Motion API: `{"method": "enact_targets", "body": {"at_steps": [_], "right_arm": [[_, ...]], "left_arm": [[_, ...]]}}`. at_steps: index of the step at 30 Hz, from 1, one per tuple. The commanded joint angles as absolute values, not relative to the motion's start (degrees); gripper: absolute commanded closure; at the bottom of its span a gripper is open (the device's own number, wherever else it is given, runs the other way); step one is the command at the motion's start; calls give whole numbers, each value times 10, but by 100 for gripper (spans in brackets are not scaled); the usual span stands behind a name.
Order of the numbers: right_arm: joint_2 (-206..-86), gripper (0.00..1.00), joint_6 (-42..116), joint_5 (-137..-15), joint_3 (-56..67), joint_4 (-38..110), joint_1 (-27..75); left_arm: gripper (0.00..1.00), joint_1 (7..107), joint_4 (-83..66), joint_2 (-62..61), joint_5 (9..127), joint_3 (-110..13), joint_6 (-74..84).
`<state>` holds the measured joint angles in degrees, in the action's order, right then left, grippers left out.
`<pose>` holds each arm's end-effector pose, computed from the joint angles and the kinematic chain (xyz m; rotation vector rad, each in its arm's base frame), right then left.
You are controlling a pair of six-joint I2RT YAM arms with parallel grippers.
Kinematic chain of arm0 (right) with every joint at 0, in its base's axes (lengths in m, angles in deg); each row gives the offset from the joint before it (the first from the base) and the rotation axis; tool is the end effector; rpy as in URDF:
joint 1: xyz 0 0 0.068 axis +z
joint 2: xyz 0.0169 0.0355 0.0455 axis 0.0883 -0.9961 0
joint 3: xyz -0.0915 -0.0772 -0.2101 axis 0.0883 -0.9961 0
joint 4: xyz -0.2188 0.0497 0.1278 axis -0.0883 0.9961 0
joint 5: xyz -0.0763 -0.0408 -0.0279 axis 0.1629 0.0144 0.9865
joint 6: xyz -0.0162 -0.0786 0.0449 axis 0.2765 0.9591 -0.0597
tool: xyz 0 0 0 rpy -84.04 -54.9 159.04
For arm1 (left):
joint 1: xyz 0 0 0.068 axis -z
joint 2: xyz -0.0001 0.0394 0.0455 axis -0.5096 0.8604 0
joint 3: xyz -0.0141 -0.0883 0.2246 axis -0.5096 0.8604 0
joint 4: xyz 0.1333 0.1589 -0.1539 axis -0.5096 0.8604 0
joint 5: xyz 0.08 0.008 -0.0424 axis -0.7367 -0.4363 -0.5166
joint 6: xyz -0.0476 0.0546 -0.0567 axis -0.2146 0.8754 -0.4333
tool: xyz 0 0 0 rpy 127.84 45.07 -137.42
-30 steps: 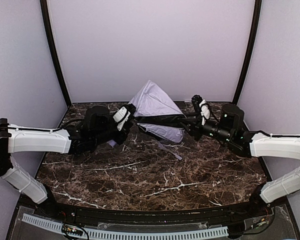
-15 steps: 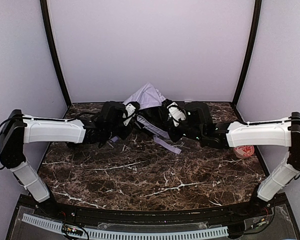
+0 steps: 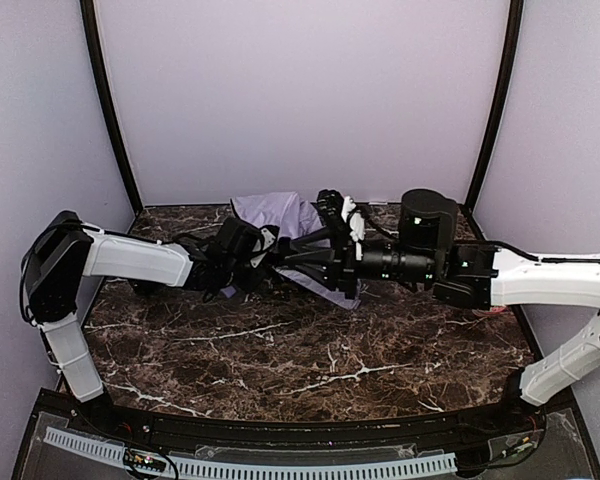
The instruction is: Put away the umbrella
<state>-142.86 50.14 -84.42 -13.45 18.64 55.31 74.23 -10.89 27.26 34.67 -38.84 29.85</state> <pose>0.1639 0.3337 0.2973 -1.1295 1.3116 0.9344 0.3242 -0.2605 0.1394 0.8018 1.9887 0.1711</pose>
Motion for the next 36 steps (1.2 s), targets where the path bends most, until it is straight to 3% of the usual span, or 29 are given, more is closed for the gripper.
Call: {"method": "enact_targets", "body": {"at_steps": [1, 12, 18, 24, 28, 36], "right_arm": [[-1381, 67, 517, -958, -145, 151, 549], [-1320, 56, 534, -910, -139, 317, 393], [-1299, 49, 678, -893, -170, 445, 369], [-1204, 27, 826, -968, -282, 386, 437], [-1202, 25, 852, -903, -283, 394, 501], [-1262, 8, 879, -885, -272, 341, 556]], "left_arm": [[100, 733, -152, 250, 406, -392, 301], [100, 733, -202, 165, 622, -300, 373], [100, 733, -167, 137, 716, -285, 430], [100, 729, -88, 158, 762, -324, 444], [100, 728, -84, 165, 777, -331, 439], [100, 729, -52, 173, 792, -349, 439]]}}
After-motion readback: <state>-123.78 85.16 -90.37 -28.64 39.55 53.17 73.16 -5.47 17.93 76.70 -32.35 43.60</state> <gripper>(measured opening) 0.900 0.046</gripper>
